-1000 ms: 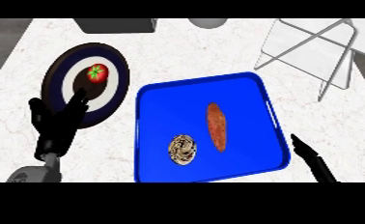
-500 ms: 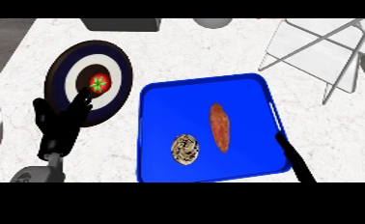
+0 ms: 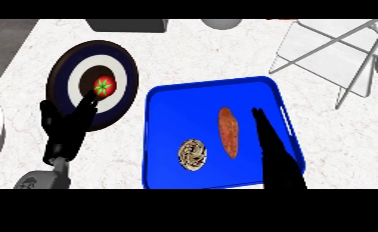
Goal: Pick the cupcake from the tray and place it in the tiered shelf
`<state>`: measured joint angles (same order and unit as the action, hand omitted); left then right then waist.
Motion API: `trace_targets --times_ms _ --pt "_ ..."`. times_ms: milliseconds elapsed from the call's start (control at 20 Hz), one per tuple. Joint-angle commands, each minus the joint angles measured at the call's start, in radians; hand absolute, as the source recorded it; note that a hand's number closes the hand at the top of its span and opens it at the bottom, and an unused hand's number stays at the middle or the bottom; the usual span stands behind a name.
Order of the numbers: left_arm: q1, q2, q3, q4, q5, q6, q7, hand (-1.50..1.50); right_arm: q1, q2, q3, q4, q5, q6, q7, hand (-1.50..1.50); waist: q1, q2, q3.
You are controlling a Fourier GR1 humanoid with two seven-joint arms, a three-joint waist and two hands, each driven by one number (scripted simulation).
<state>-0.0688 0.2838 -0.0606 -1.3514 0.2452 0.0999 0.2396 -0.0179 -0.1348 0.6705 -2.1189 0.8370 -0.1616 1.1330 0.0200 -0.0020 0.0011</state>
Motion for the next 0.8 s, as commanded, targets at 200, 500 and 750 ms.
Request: trace_targets --times_ms 200,500,750 --pt "-0.005 -0.009 -0.004 0.017 0.002 -0.006 0.044 0.00 -0.195 0.132 0.067 0.243 0.023 0.065 0.291 -1.50 0.003 0.005 -0.004" --pt "0.049 0.014 0.022 -0.008 0.007 -0.022 0.024 0.00 -0.153 0.134 0.129 0.283 0.049 0.059 0.334 -1.50 -0.009 0.000 -0.003" --pt "0.035 0.008 0.024 0.000 0.006 -0.027 0.026 0.00 -0.211 0.134 0.102 0.376 0.064 0.036 0.354 -1.50 -0.007 0.003 -0.003"
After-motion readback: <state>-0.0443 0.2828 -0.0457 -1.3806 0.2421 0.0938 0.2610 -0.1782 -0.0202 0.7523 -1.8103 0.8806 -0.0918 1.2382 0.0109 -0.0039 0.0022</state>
